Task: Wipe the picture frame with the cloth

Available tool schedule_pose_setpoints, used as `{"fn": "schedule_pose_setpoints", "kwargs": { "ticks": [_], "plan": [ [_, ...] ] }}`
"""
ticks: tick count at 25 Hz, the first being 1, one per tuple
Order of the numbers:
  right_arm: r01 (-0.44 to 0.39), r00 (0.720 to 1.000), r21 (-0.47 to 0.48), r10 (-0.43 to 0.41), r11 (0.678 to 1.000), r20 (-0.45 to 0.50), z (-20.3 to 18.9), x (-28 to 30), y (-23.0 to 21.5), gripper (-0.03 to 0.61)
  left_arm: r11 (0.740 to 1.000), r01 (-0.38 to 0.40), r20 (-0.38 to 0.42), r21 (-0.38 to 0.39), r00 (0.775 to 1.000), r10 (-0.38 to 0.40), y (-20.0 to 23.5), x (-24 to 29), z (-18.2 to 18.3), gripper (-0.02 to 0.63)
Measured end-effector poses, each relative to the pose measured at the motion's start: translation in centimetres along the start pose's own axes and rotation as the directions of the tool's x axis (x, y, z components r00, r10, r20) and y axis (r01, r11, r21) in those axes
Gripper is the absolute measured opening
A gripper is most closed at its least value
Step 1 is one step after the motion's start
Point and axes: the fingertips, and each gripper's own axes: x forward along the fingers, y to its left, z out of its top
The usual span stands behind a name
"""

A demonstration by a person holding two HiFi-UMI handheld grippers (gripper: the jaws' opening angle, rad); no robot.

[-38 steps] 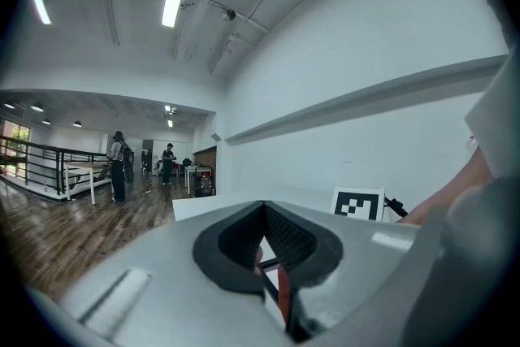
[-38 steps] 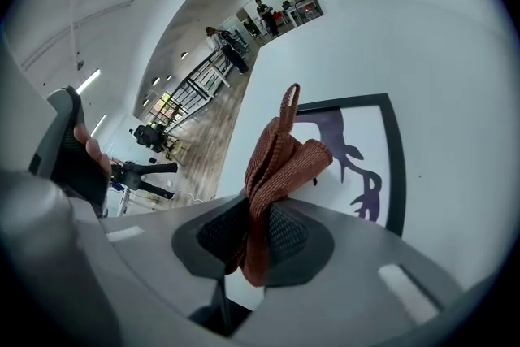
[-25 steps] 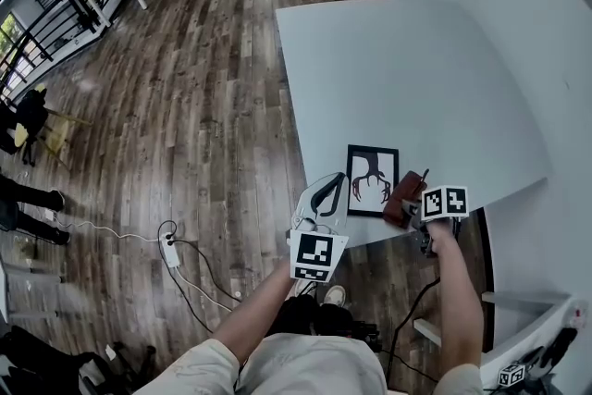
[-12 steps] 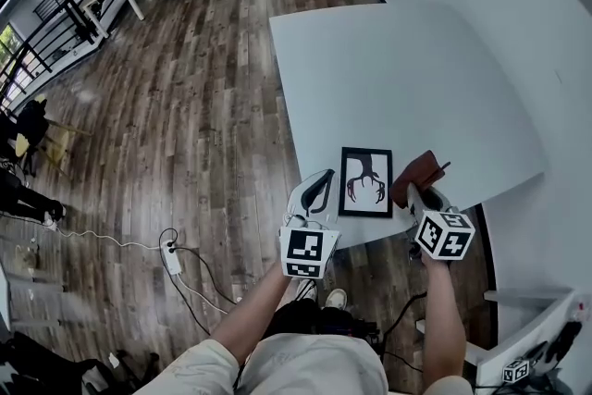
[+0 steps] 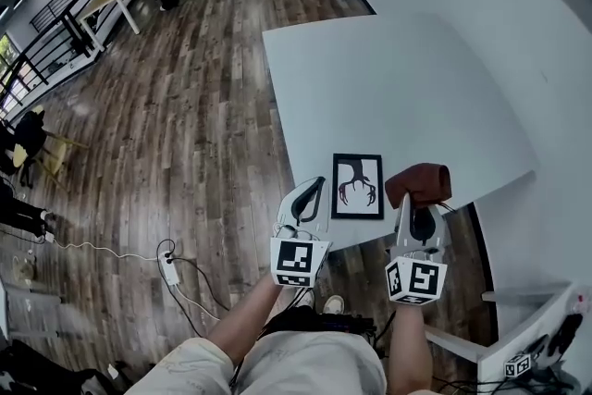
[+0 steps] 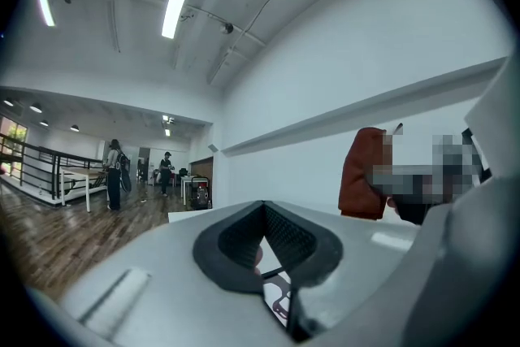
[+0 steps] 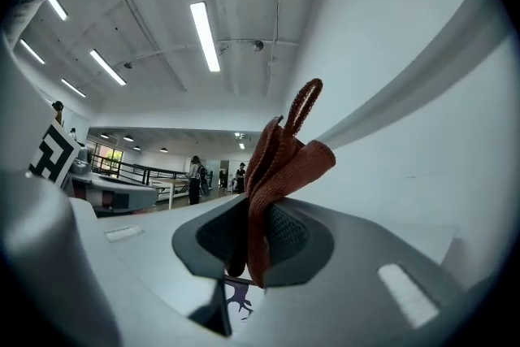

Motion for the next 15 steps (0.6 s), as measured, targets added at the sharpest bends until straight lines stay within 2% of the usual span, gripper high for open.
{"fn": "schedule_pose_setpoints", "kwargs": {
  "ticks": [15],
  "plan": [
    [-0.009,1.000,-0.035,0.009,0.999,-0.006,1.0,-0.8,-0.2,0.075,0.999,-0.038,0.042,-0.011,0.998,0.038,0.9,-1.2,1.8,0.000]
  ]
}}
